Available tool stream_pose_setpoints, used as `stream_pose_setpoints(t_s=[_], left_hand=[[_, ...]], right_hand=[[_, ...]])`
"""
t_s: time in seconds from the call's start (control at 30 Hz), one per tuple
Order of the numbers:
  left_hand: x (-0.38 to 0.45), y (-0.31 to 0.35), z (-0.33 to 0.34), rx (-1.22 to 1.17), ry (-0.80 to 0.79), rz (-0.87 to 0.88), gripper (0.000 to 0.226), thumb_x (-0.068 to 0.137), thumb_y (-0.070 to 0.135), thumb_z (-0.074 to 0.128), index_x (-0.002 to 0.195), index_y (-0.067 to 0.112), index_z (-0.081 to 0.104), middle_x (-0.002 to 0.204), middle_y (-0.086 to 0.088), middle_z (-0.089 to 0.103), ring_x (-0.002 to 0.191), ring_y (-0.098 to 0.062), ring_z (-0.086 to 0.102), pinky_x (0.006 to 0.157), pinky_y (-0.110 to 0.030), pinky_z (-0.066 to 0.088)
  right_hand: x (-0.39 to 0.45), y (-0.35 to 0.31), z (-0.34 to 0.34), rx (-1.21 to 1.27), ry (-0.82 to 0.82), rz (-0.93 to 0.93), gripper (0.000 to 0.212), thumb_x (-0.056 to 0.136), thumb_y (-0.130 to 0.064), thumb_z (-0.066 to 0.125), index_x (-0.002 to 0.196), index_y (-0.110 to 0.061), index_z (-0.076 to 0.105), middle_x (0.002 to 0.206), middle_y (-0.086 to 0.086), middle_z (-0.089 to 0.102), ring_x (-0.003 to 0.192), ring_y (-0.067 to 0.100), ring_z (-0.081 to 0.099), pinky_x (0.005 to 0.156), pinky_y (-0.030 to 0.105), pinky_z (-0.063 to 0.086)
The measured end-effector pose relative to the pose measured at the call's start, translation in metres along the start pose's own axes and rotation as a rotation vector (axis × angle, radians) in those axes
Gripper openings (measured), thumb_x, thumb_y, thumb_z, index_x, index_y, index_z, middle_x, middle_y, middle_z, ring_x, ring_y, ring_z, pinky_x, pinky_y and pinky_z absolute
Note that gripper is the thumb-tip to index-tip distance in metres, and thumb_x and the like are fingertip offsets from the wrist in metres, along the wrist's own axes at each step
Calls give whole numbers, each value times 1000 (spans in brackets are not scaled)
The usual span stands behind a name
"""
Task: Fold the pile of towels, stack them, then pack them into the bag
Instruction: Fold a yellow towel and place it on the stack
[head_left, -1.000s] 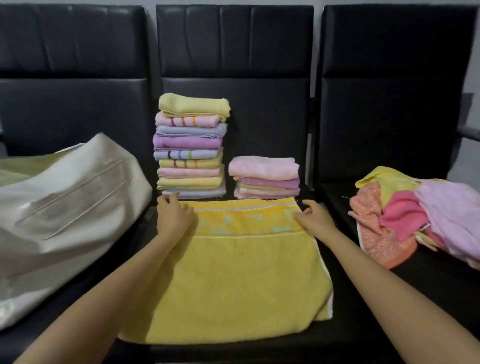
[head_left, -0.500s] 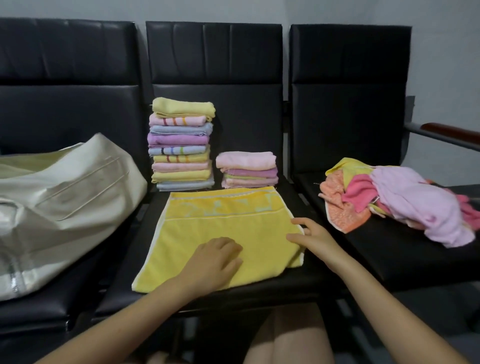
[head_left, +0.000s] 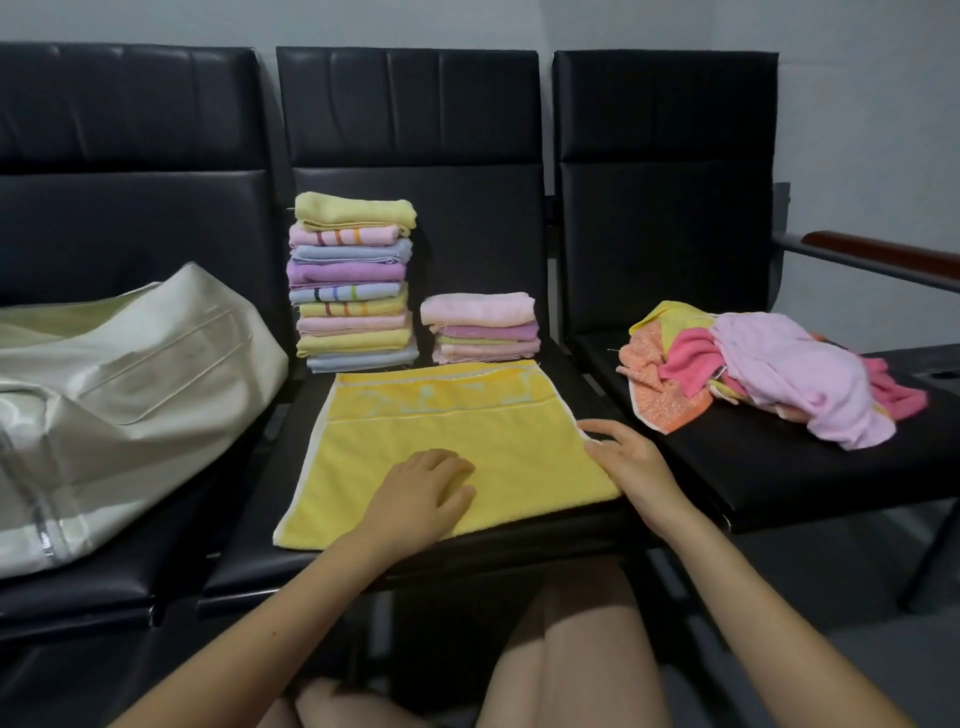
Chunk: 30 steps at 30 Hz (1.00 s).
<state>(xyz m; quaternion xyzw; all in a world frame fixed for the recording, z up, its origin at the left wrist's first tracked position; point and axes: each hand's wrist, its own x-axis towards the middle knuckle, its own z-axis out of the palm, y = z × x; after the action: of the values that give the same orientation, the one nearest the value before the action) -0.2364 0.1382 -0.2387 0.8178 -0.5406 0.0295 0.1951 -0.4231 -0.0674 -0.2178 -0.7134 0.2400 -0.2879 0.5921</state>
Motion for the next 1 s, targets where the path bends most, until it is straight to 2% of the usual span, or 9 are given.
stream_pose_setpoints(t_s=[0.17, 0.3, 0.37, 0.47, 0.53, 0.63, 0.77, 0.87, 1.0], left_hand=[[-15, -2, -6, -119, 158, 80, 42, 85, 57, 40, 103, 29, 66, 101, 21, 50, 98, -1, 47, 79, -19, 39], [-35, -13, -7, -17, 170, 219, 34, 90, 55, 47, 104, 30, 66, 99, 19, 51, 93, -1, 46, 78, -23, 44], [-42, -19, -9, 45, 132, 271, 39, 90, 58, 49, 114, 30, 63, 106, 15, 53, 97, -3, 47, 80, -23, 44], [-46, -26, -13, 97, 105, 330, 43, 89, 59, 52, 122, 31, 61, 110, 13, 54, 100, -4, 49, 80, -22, 45], [-46, -26, -13, 79, 125, 341, 40, 91, 54, 52, 121, 30, 64, 108, 13, 57, 98, -5, 52, 78, -21, 45], [-45, -23, -14, 81, 182, 347, 39, 96, 47, 42, 112, 26, 71, 100, 12, 64, 90, -7, 57, 69, -19, 44], [-34, -16, -26, 93, 244, 230, 41, 97, 46, 31, 89, 20, 63, 77, 11, 58, 71, -15, 58, 54, -16, 31], [-19, -14, -38, 156, 217, 109, 39, 95, 52, 27, 82, 21, 48, 65, 9, 48, 59, -20, 52, 47, -16, 16], [-3, -25, -58, 423, -9, 7, 46, 90, 62, 47, 104, 19, 54, 72, 2, 57, 81, -24, 63, 50, -27, 25]], right_hand=[[-10, 22, 10, -592, 194, -193, 26, 87, -14, 65, 112, -20, 64, 81, -9, 49, 72, 7, 49, 60, 22, 37], [-15, 28, 9, -812, 268, -384, 32, 82, -16, 67, 114, -15, 65, 104, 0, 54, 103, 21, 48, 82, 34, 44], [-17, 24, 14, -870, 182, -576, 28, 81, -31, 62, 105, -18, 69, 104, -1, 58, 105, 18, 50, 88, 38, 45], [-24, 15, 26, -893, -235, -691, 42, 84, -53, 56, 110, -24, 70, 113, -5, 61, 112, 10, 51, 95, 30, 40], [-25, 17, 33, -962, -410, -651, 52, 83, -60, 52, 125, -31, 64, 127, -9, 57, 120, 6, 46, 99, 23, 34], [-19, 16, 35, -974, -410, -662, 50, 87, -58, 44, 124, -33, 65, 126, -10, 60, 118, 8, 52, 95, 26, 42], [-1, -6, 28, -1058, -416, -655, 32, 92, -29, 49, 116, -21, 68, 117, -7, 65, 110, 17, 59, 82, 31, 48], [20, -25, 17, -1217, -367, -448, 27, 89, -18, 54, 112, -19, 68, 112, 0, 68, 106, 23, 59, 82, 33, 46], [42, -33, -3, -606, -221, -173, 13, 93, -14, 59, 91, -15, 72, 83, -1, 69, 79, 11, 63, 68, 20, 49]])
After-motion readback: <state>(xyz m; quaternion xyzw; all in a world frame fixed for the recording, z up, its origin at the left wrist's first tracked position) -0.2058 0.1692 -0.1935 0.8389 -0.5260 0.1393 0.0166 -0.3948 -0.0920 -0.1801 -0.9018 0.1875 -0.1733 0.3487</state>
